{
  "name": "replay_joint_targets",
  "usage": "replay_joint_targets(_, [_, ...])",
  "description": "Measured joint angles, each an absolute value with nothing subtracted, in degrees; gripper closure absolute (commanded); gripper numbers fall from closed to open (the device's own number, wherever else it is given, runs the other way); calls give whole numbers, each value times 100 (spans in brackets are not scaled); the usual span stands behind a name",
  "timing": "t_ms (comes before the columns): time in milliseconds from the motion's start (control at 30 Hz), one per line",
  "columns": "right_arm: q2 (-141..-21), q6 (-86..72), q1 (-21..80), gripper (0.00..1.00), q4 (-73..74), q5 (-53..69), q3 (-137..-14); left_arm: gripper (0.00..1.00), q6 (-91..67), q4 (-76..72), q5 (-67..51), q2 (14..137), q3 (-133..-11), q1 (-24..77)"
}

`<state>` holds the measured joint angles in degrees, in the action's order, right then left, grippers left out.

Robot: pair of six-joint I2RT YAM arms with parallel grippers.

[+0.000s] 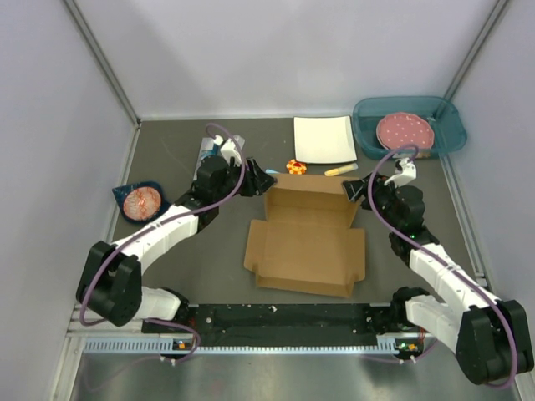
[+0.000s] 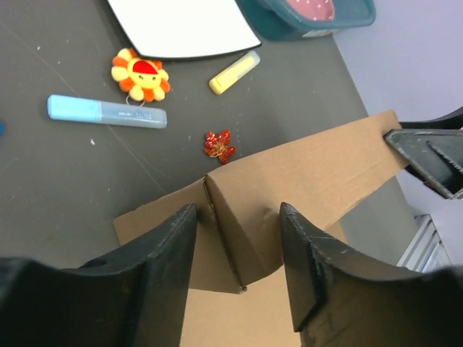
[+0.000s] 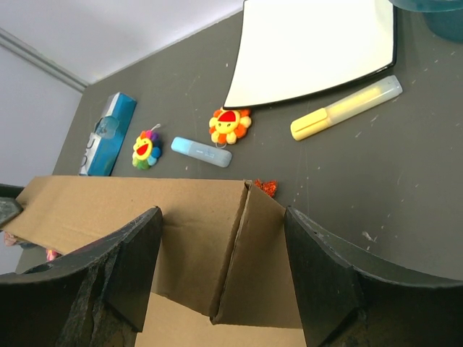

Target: Fold the paper box

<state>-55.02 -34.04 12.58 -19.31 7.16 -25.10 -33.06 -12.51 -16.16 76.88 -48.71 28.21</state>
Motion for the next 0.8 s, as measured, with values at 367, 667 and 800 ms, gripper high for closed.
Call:
replay_joint_targets(367, [-5610, -3400, 1258, 33, -2014, 674, -2510, 69, -3371, -1776, -1715, 8103, -4810, 2652])
replay_joint_targets(667, [-5699, -3413, 1258, 33, -2064, 486, -2517, 78, -3487, -2333, -1664, 8455, -4810, 2602])
replay_joint_targets(800, [-5699, -3437, 1258, 28, -2047, 491, -2521, 79, -3559, -2582, -1549, 8440, -4648, 2622])
